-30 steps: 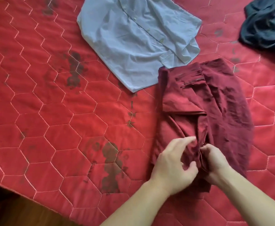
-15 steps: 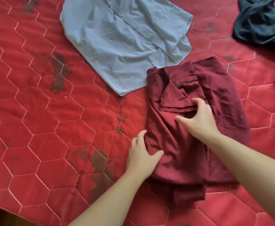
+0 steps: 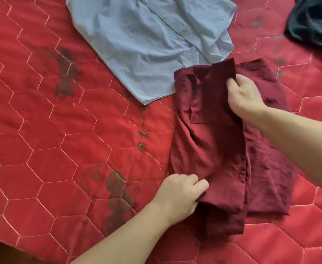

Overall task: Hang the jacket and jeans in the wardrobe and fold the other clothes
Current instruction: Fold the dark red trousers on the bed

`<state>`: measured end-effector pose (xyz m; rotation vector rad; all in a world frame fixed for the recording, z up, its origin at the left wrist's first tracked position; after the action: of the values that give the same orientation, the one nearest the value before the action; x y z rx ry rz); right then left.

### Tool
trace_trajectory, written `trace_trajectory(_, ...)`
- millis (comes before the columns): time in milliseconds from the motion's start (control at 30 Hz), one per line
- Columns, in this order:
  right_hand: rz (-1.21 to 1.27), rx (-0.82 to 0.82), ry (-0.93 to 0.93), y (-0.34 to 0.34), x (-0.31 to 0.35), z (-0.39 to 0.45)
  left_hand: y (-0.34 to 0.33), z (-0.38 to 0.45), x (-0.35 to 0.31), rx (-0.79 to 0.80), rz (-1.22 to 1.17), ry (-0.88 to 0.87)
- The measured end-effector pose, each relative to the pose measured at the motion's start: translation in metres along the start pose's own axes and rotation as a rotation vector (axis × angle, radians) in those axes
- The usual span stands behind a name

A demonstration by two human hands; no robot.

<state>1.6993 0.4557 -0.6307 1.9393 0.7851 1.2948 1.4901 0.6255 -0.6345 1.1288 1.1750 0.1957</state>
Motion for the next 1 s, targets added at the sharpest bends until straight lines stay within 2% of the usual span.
trace_trajectory(67, 0.083, 0.048, -0.088, 0.0, 0.008, 0.002, 0.011, -0.009, 0.006, -0.033, -0.079, 0.086)
trace_trajectory(133, 0.461, 0.15, -0.257, -0.005, 0.019, 0.0, 0.02, -0.022, 0.016, -0.071, -0.132, 0.17)
trace_trajectory(200, 0.902, 0.415, -0.361, -0.013, 0.043, -0.008, 0.027, -0.038, 0.024, -0.096, -0.132, 0.215)
trace_trajectory(267, 1.16, 0.616, -0.353, -0.016, 0.064, -0.013, 0.027, -0.052, 0.029, -0.086, -0.103, 0.224)
trace_trajectory(300, 1.165, 0.651, -0.357, -0.02, 0.07, -0.015, 0.025, -0.058, 0.03, -0.068, -0.088, 0.221)
trace_trajectory(333, 1.058, 0.624, -0.372, -0.026, 0.068, -0.015, 0.022, -0.063, 0.03, -0.038, -0.075, 0.217)
trace_trajectory(367, 0.828, 0.538, -0.355, -0.03, 0.062, -0.016, 0.02, -0.065, 0.03, 0.0, -0.055, 0.21)
trace_trajectory(433, 0.209, 0.189, -0.269, -0.031, 0.041, -0.012, 0.014, -0.063, 0.027, 0.076, -0.004, 0.184)
trace_trajectory(467, 0.024, 0.012, -0.152, -0.03, 0.035, -0.014, 0.011, -0.061, 0.025, 0.104, 0.008, 0.181)
trace_trajectory(533, -0.039, -0.163, 0.222, -0.029, 0.044, -0.035, 0.003, -0.053, 0.023, 0.187, 0.018, 0.223)
trace_trajectory(600, -0.116, -0.091, 0.496, -0.034, 0.06, -0.059, -0.004, -0.044, 0.021, 0.283, 0.05, 0.269)
trace_trajectory(667, -0.439, 0.069, 0.596, -0.056, 0.067, -0.072, -0.004, -0.038, 0.018, 0.326, 0.065, 0.332)
trace_trajectory(733, -0.714, 0.14, 0.611, -0.076, 0.065, -0.072, 0.001, -0.031, 0.016, 0.341, 0.069, 0.387)
trace_trajectory(800, -0.739, 0.121, 0.635, -0.08, 0.064, -0.066, 0.001, -0.028, 0.015, 0.357, 0.069, 0.418)
trace_trajectory(867, -0.53, 0.071, 0.591, -0.078, 0.061, -0.059, -0.001, -0.029, 0.015, 0.362, 0.065, 0.424)
trace_trajectory(933, -0.179, 0.002, 0.343, -0.072, 0.055, -0.049, -0.002, -0.028, 0.018, 0.369, 0.044, 0.432)
trace_trajectory(1000, 0.171, -0.003, -0.059, -0.068, 0.042, -0.036, -0.003, -0.027, 0.02, 0.384, 0.055, 0.428)
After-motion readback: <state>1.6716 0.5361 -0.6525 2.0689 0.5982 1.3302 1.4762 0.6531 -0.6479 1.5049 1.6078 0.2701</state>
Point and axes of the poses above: each hand's wrist, its own z-axis towards the middle knuckle, its own y-axis out of the back of the hand, x = y × z, the point moved 3 cm from there along z, towards the middle knuckle, and after that the axes turned 11 degrees about -z, right-handed, at the moved point
